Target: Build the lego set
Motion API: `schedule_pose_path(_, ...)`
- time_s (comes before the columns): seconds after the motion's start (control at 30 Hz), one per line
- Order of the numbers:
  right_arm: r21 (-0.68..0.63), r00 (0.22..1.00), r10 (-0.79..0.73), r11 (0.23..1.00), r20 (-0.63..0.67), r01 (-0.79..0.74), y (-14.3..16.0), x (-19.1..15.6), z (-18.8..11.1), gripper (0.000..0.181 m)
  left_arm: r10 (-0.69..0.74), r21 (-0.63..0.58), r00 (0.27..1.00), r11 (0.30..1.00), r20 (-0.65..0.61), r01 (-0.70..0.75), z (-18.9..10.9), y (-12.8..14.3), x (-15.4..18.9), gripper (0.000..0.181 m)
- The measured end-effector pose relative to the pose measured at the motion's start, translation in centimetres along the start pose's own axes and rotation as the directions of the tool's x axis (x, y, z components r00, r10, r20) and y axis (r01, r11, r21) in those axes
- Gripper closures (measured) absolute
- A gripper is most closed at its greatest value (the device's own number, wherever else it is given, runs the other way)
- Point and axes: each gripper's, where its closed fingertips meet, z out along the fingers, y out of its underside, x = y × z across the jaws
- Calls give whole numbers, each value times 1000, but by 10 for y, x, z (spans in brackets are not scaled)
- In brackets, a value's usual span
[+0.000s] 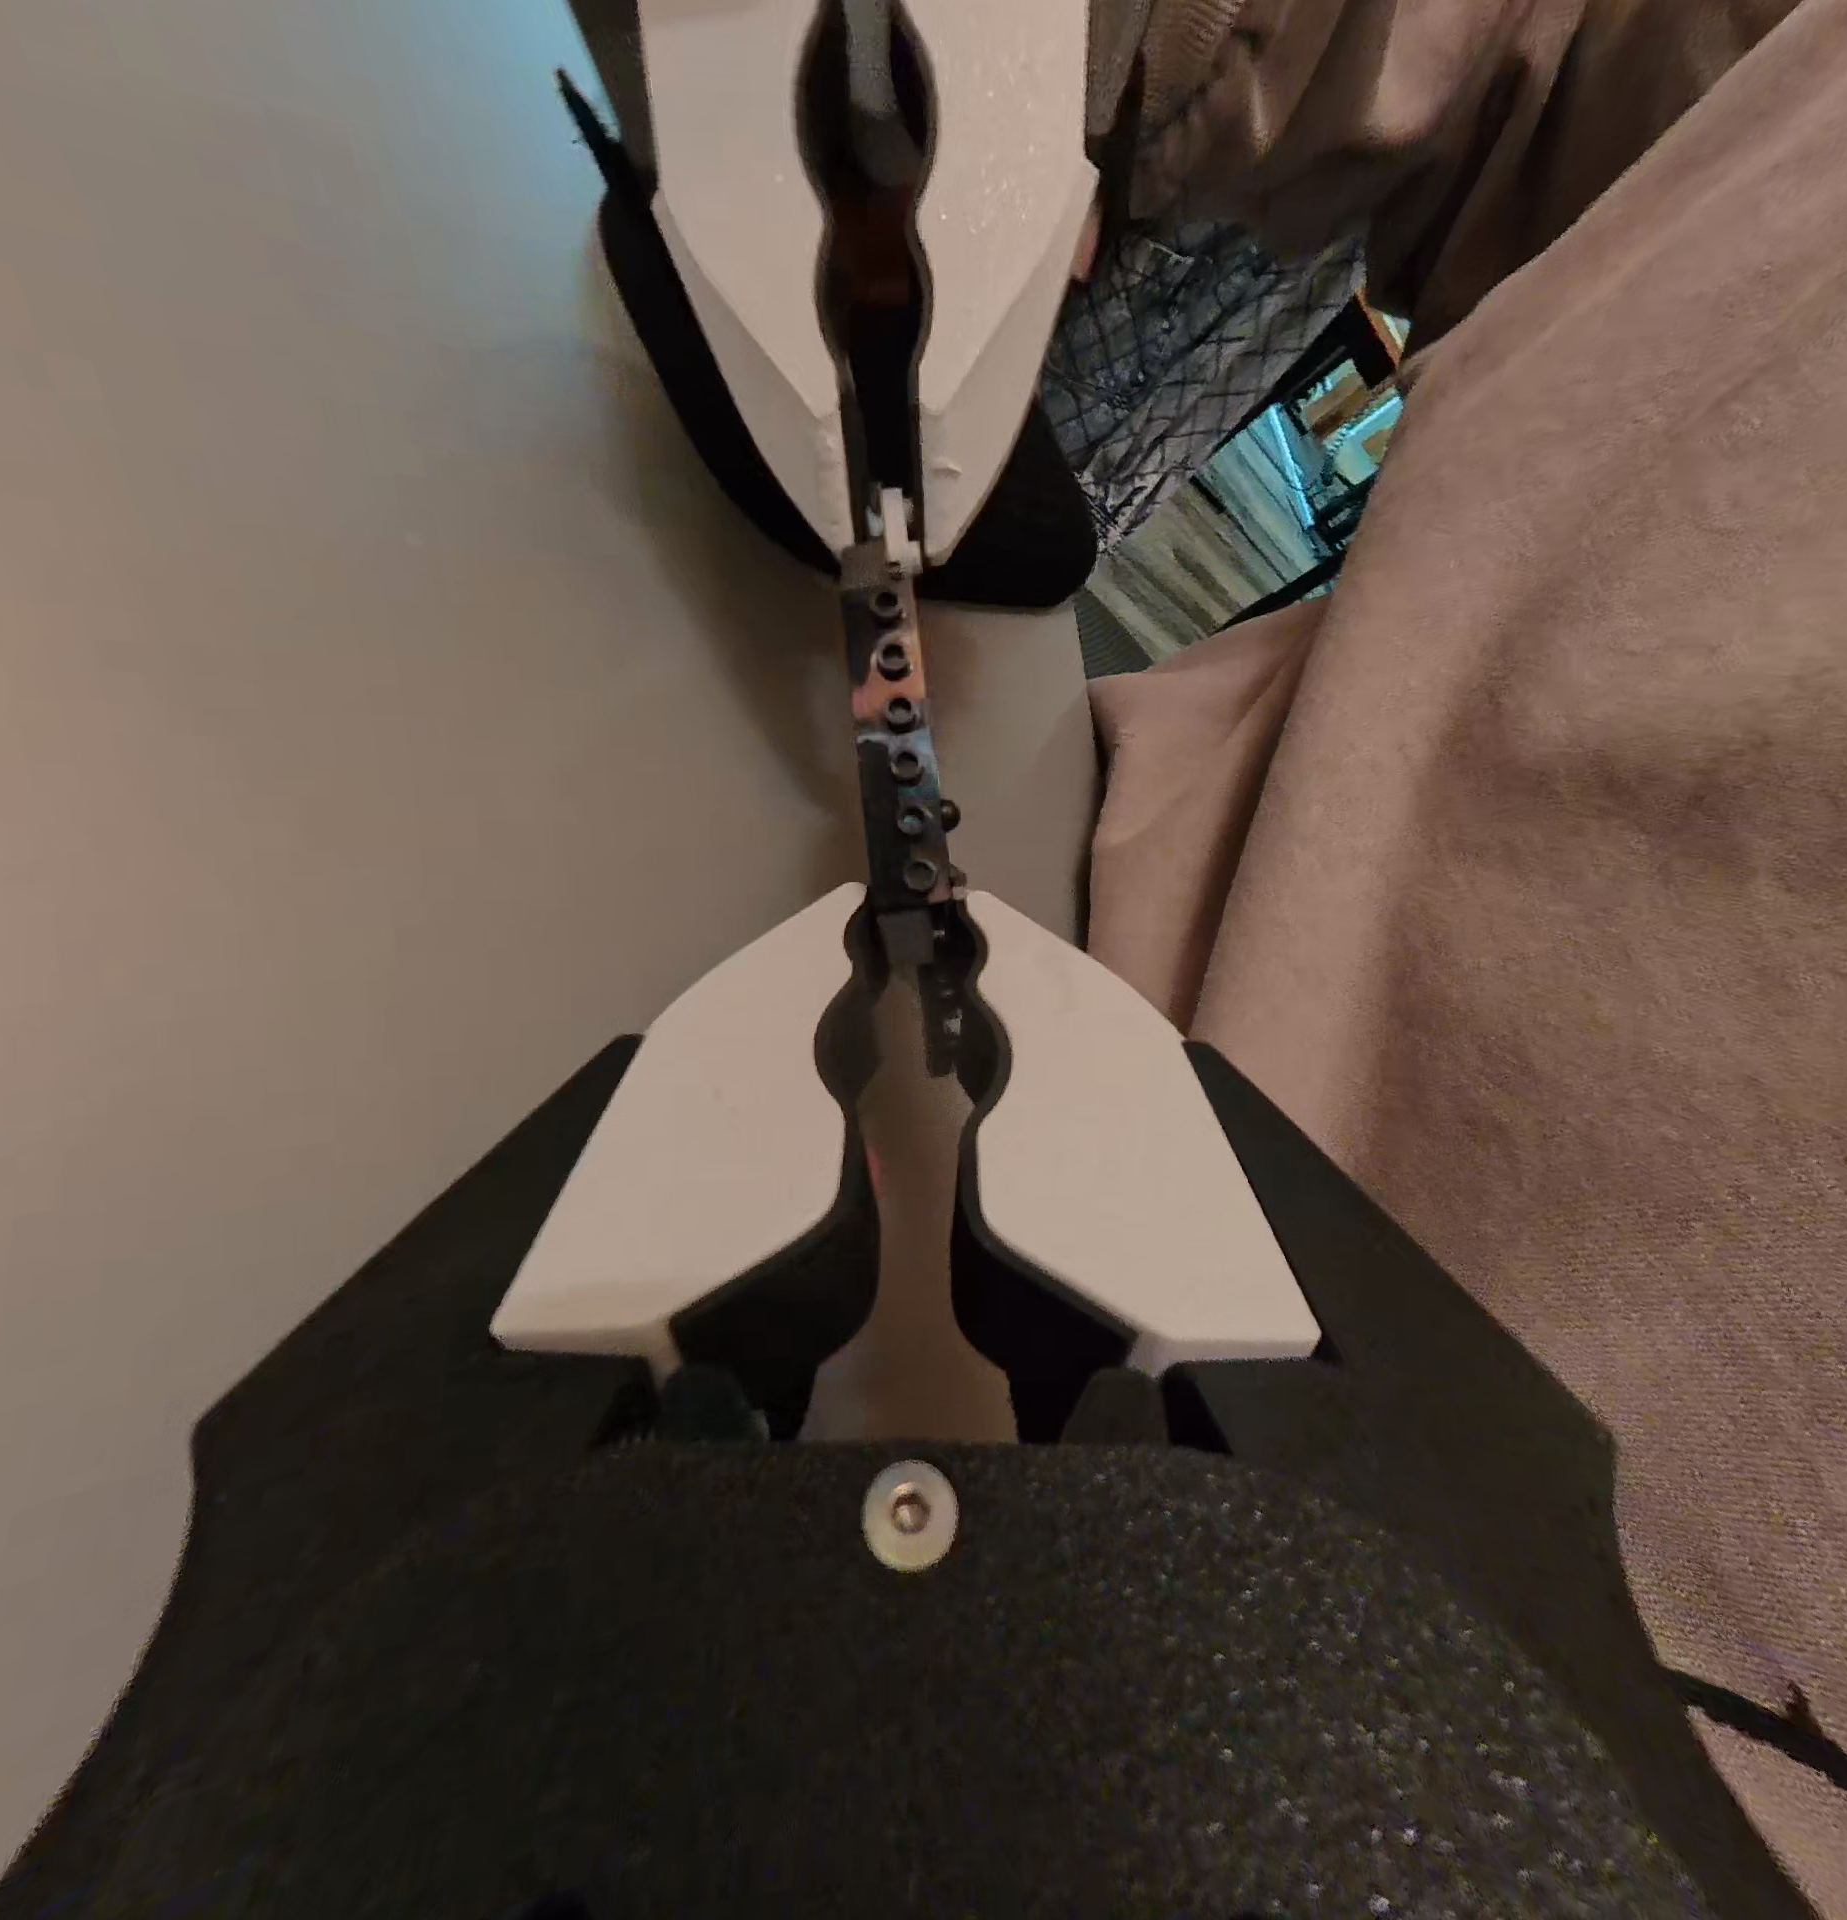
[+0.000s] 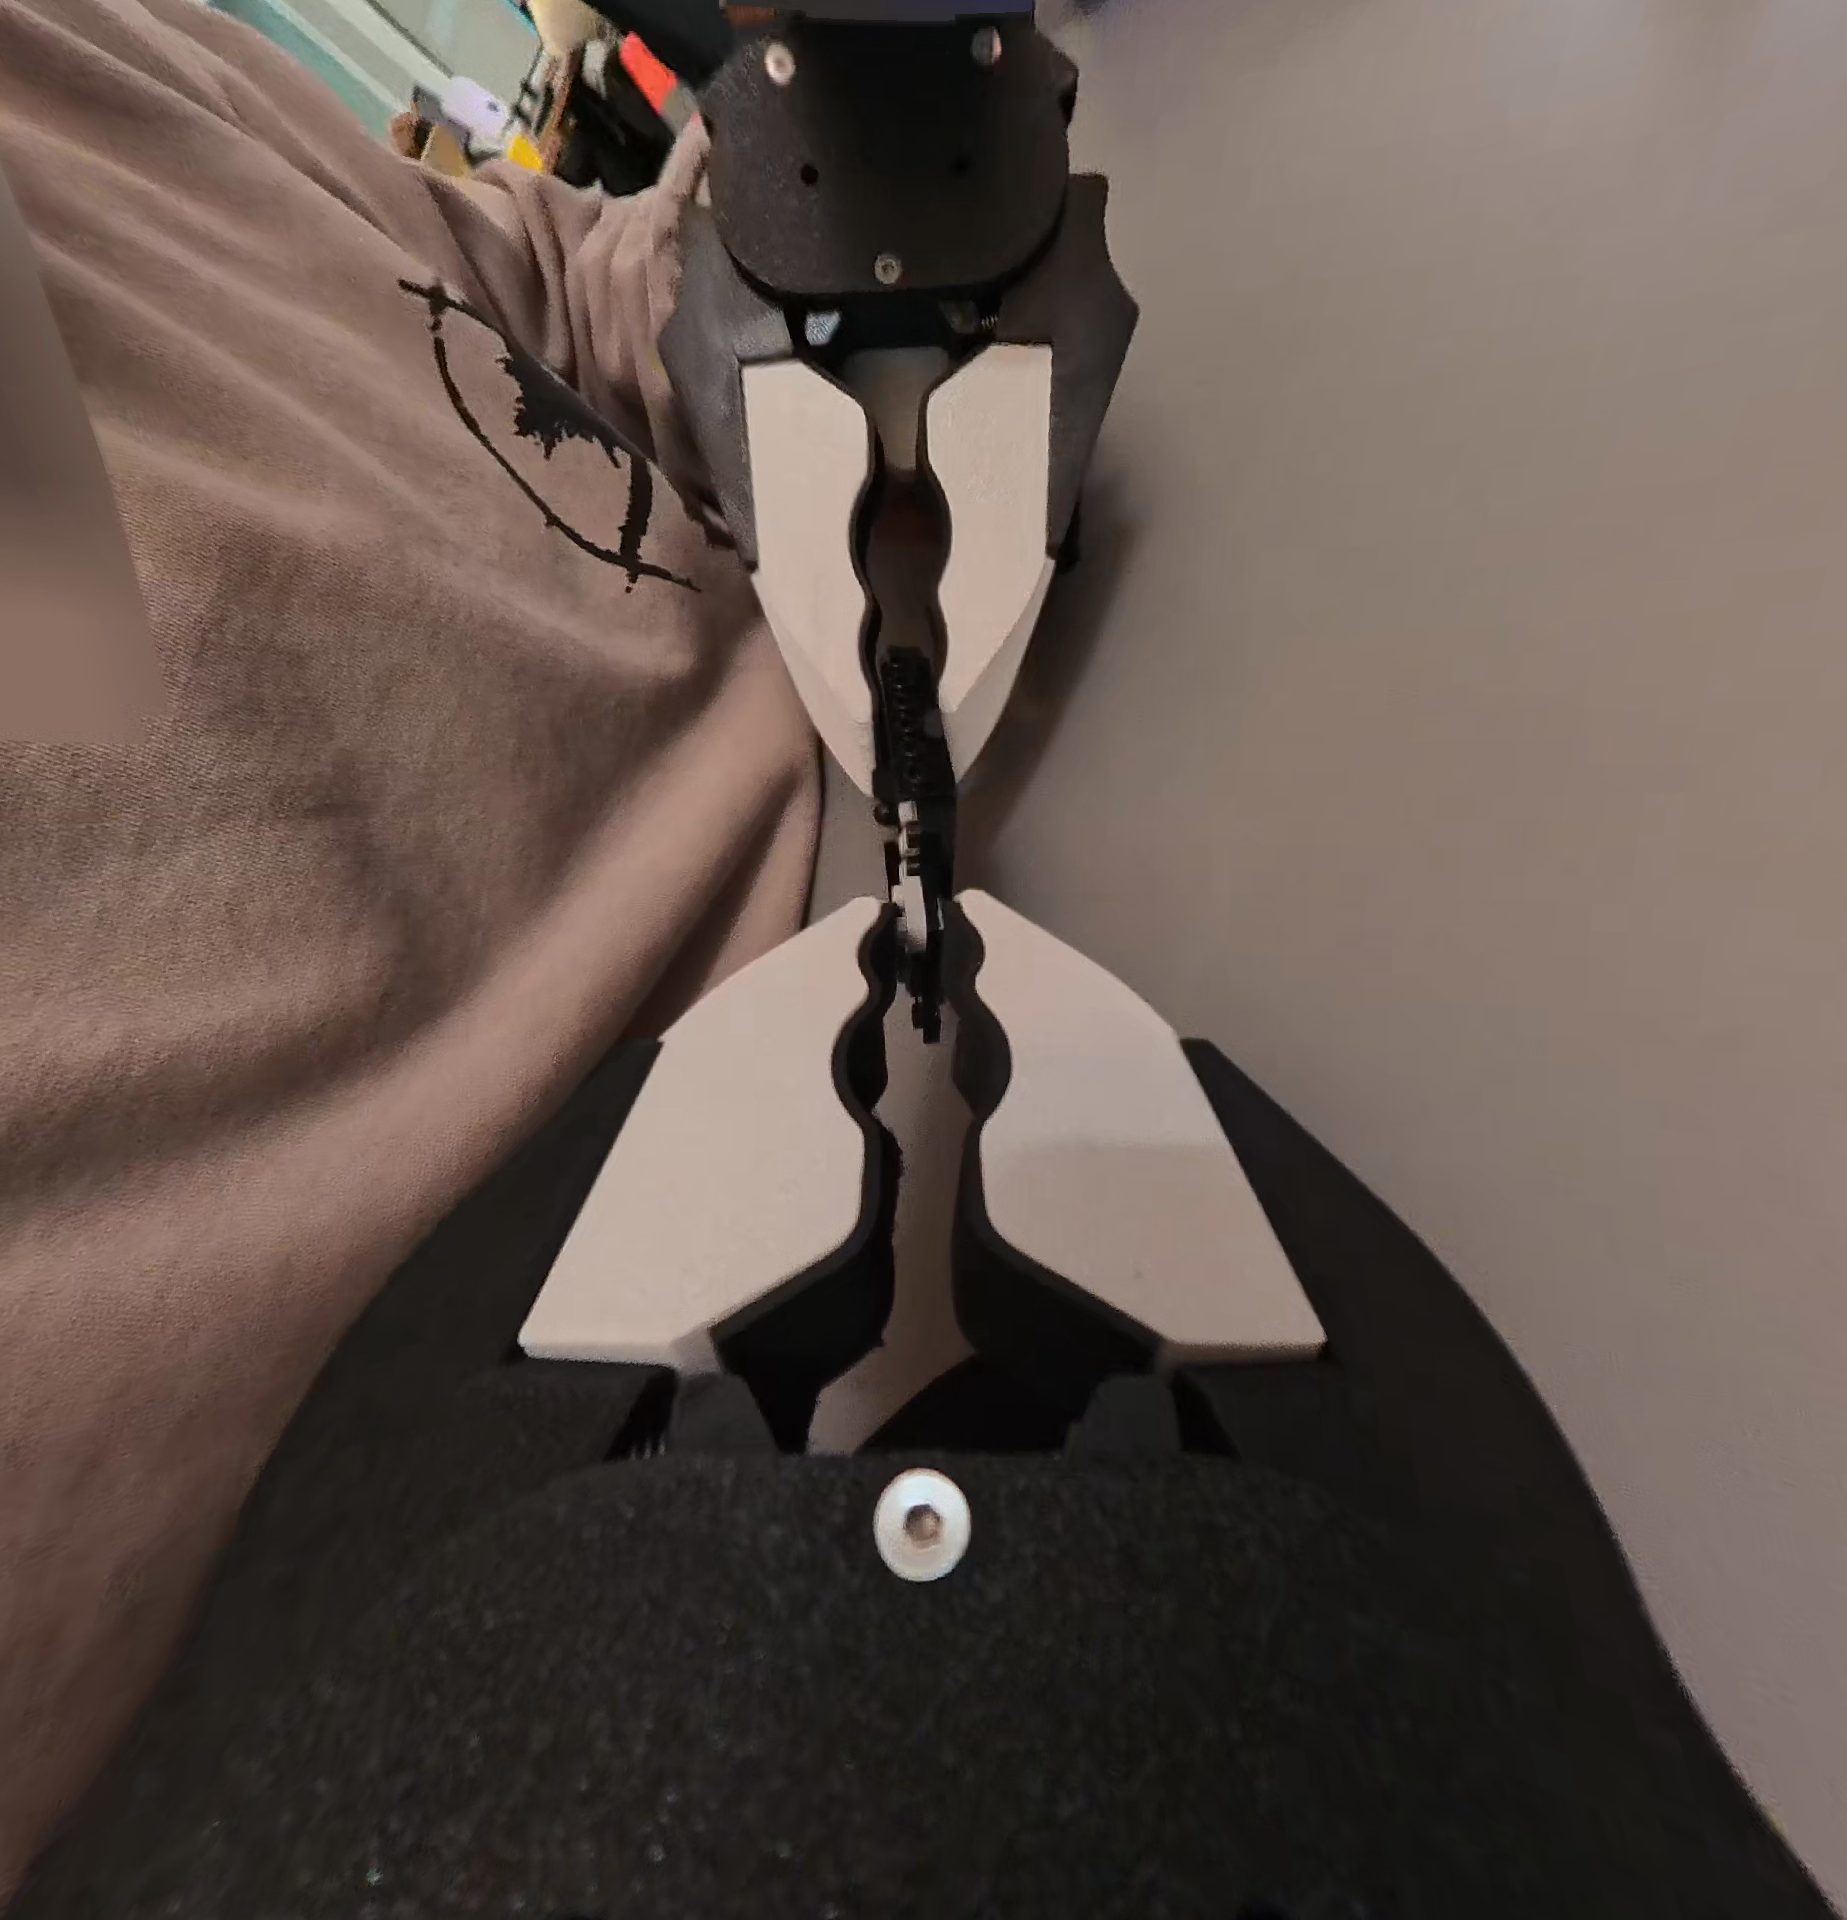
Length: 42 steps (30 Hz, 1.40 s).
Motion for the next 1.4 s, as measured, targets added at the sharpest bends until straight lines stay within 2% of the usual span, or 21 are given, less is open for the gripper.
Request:
schedule_pose_path(0.07,39,1000,-28,999,3,28,-4,-3,-2,173,-40,28,998,999,-42,42,-3,-4,2,170)
schedule_pose_path(0.2,94,998,-58,994,-16,59,-12,-4,-2,166,-34,37,999,999,-37,36,-4,-6,2,171)
schedule_pose_path(0.27,99,998,-59,993,-10,60,-13,-5,0,173,-34,37,999,999,-35,36,-3,-6,2,171)
schedule_pose_path(0.4,89,998,-47,995,-28,49,-12,-3,0,175,-42,46,998,998,-44,45,-4,-7,3,171)
schedule_pose_path(0.53,122,995,-61,990,-78,70,-18,4,-4,181,-72,80,992,994,-102,80,-8,-13,8,171)
schedule_pose_path(0.57,141,994,-70,987,-87,82,-24,2,-5,176,-78,87,993,993,-90,86,-9,-13,5,171)
schedule_pose_path(0.6,156,991,-102,981,-89,115,-29,-2,-6,159,-96,96,990,990,-105,106,-10,-14,4,171)
schedule_pose_path(0.63,156,986,-142,976,-84,154,-32,-7,-8,151,-116,111,986,985,-123,130,-12,-16,3,171)
schedule_pose_path(0.7,166,970,-210,959,-125,229,-40,-10,-14,148,-138,132,982,979,-132,156,-16,-19,-1,171)
schedule_pose_path(0.8,37,887,-379,915,-266,402,-35,-3,-17,146,-170,155,973,969,-155,194,-20,-22,-3,171)
schedule_pose_path(0.9,-168,696,-617,780,-368,603,-30,0,-16,140,-211,170,956,954,-204,247,-23,-25,-3,171)
schedule_pose_path(0.97,-298,571,-730,679,-375,671,-26,1,-13,134,-244,180,935,939,-259,295,-26,-27,-1,171)
schedule_pose_path(1.0,-342,535,-761,645,-367,683,-24,3,-11,129,-257,177,924,933,-283,314,-27,-28,-1,171)
schedule_pose_path(1.1,-395,505,-799,601,-328,695,-23,6,-7,123,-282,162,902,924,-327,347,-27,-27,1,171)
schedule_pose_path(1.2,-424,492,-828,560,-267,712,-23,6,-2,136,-282,154,901,925,-328,346,-26,-26,3,171)
schedule_pose_path(1.27,-439,482,-843,537,-238,721,-23,7,-1,138,-284,158,905,925,-317,345,-26,-25,1,171)
schedule_pose_path(1.4,-411,528,-817,574,-230,709,-26,15,-4,140,-251,218,941,929,-226,300,-31,-31,-9,169)
